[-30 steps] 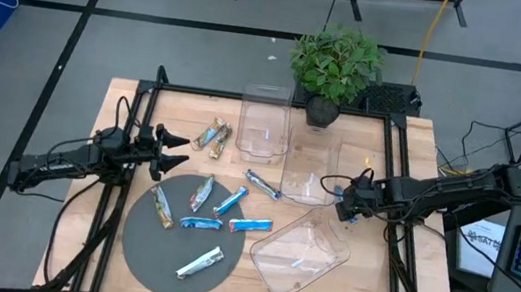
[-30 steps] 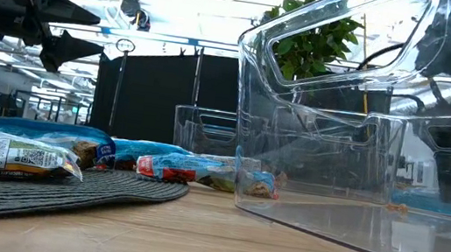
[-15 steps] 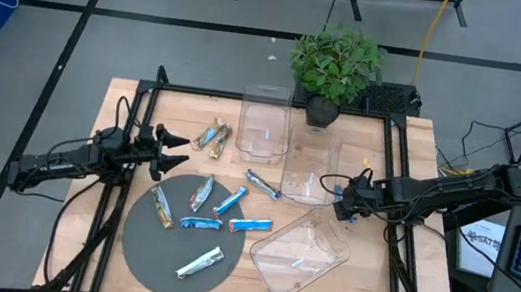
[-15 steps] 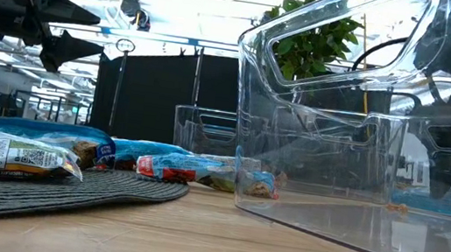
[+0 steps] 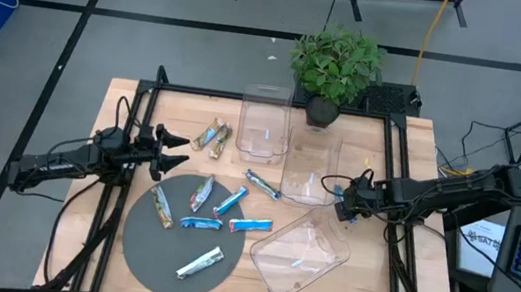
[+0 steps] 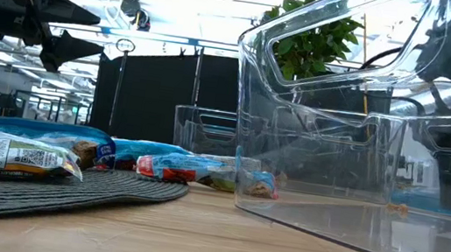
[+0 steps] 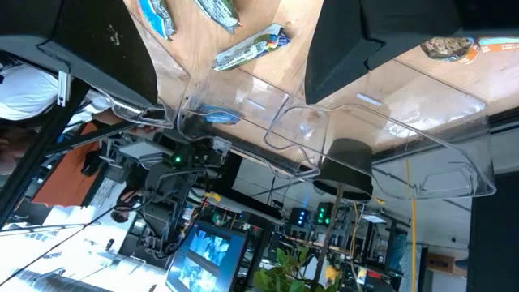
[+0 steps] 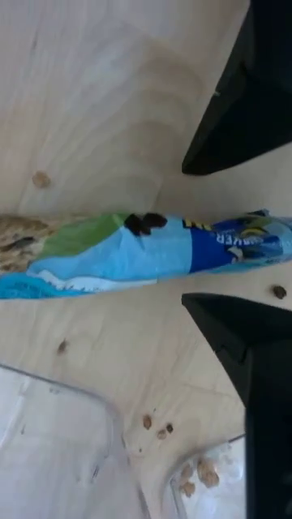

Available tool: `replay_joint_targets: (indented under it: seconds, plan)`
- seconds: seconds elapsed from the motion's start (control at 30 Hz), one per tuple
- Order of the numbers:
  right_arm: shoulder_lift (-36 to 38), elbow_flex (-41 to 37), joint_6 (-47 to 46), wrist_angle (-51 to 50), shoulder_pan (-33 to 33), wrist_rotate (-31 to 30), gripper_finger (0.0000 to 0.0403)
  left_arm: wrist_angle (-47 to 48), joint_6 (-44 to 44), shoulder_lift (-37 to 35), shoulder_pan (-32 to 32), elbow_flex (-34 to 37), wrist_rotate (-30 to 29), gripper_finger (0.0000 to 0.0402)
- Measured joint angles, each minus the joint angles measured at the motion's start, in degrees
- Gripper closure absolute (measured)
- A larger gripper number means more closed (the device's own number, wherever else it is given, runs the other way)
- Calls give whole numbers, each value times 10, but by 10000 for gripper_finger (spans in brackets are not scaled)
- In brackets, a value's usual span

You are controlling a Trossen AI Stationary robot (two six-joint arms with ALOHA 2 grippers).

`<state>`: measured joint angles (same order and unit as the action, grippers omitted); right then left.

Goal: Pick and place Granola Bars by type
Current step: Put the blue granola bar into the bottom transparent bin

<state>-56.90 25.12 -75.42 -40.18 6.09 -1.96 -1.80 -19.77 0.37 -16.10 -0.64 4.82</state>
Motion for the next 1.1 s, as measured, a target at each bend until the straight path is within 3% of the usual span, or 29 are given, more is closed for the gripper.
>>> replay_joint_targets:
  seconds: [0.67, 1.1]
  plan:
    - [19, -2, 28, -18, 0, 8, 386, 0, 0, 0, 0, 0, 0, 91]
    - [19, -2, 35, -19, 0, 7, 398, 0, 0, 0, 0, 0, 0, 91]
